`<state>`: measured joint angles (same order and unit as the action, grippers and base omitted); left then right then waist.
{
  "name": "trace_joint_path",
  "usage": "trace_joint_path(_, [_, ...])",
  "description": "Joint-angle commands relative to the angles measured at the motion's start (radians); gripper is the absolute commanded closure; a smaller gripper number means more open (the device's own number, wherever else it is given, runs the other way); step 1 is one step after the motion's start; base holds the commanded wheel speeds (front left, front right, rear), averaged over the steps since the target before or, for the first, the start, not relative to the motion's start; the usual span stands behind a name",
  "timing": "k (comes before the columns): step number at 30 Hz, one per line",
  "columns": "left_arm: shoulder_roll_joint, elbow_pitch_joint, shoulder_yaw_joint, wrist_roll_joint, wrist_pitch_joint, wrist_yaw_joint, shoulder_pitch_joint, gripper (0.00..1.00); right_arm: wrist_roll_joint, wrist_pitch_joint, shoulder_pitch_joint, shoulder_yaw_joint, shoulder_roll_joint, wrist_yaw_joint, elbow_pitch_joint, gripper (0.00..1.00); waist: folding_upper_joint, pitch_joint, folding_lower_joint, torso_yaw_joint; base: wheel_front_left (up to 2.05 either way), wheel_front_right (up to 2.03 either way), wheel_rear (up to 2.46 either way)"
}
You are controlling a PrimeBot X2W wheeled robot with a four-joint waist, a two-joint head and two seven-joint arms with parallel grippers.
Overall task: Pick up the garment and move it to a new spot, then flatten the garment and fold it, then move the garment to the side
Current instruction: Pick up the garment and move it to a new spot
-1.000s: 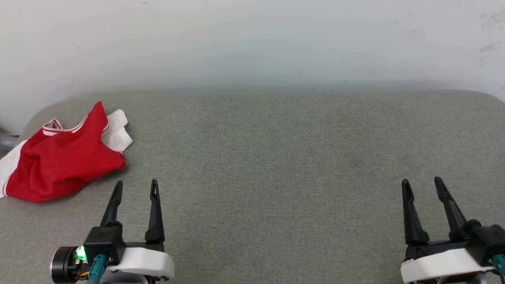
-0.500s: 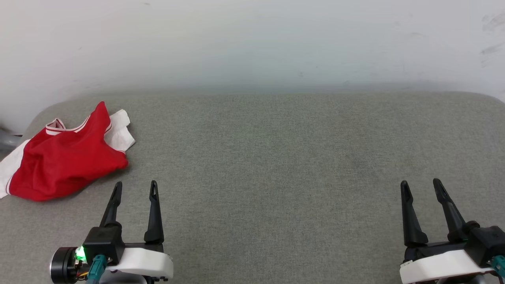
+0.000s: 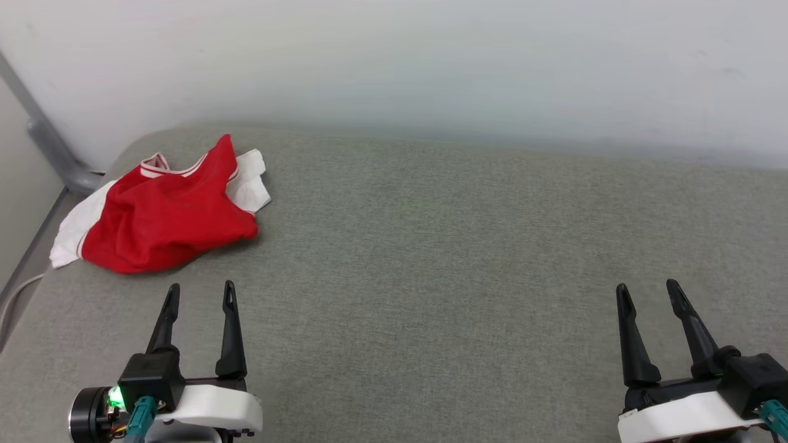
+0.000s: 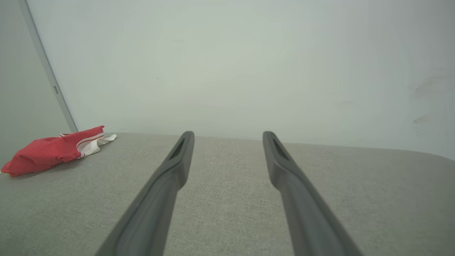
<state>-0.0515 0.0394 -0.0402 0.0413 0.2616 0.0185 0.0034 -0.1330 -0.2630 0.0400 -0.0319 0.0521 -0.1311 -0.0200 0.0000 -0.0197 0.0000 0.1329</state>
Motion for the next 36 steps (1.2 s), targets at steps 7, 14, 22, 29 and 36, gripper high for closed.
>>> trace_joint_path(7, [0.001,0.006,-0.013,0.014,0.005,-0.004,-0.009,0.00,0.008,-0.003,0.011,0.006,-0.003,0.001,0.004,0.00,0.0000,-0.006,0.0000,0.111,0.00,0.00,0.00])
trace_joint_path(14, [0.001,0.008,-0.017,0.021,0.005,0.000,-0.010,0.00,0.013,-0.003,0.006,0.015,-0.003,0.001,0.004,0.00,0.0000,-0.015,0.0000,0.206,0.00,0.00,0.00])
trace_joint_path(22, [0.001,0.013,-0.022,0.042,0.005,0.003,-0.011,0.00,0.021,-0.003,-0.005,0.021,-0.003,0.001,0.006,0.00,0.0000,-0.028,0.0000,0.295,0.00,0.00,0.00])
trace_joint_path(29, [0.001,0.015,-0.033,0.056,0.005,0.008,-0.008,0.00,0.026,-0.003,-0.010,0.033,-0.003,0.001,0.002,0.00,0.0000,-0.032,0.0000,0.341,0.00,0.00,0.00])
trace_joint_path(36, [0.001,0.017,-0.037,0.068,0.005,0.011,0.001,0.00,0.031,-0.003,-0.011,0.034,-0.003,0.001,0.001,0.00,0.0000,-0.034,0.0000,0.354,0.00,0.00,0.00])
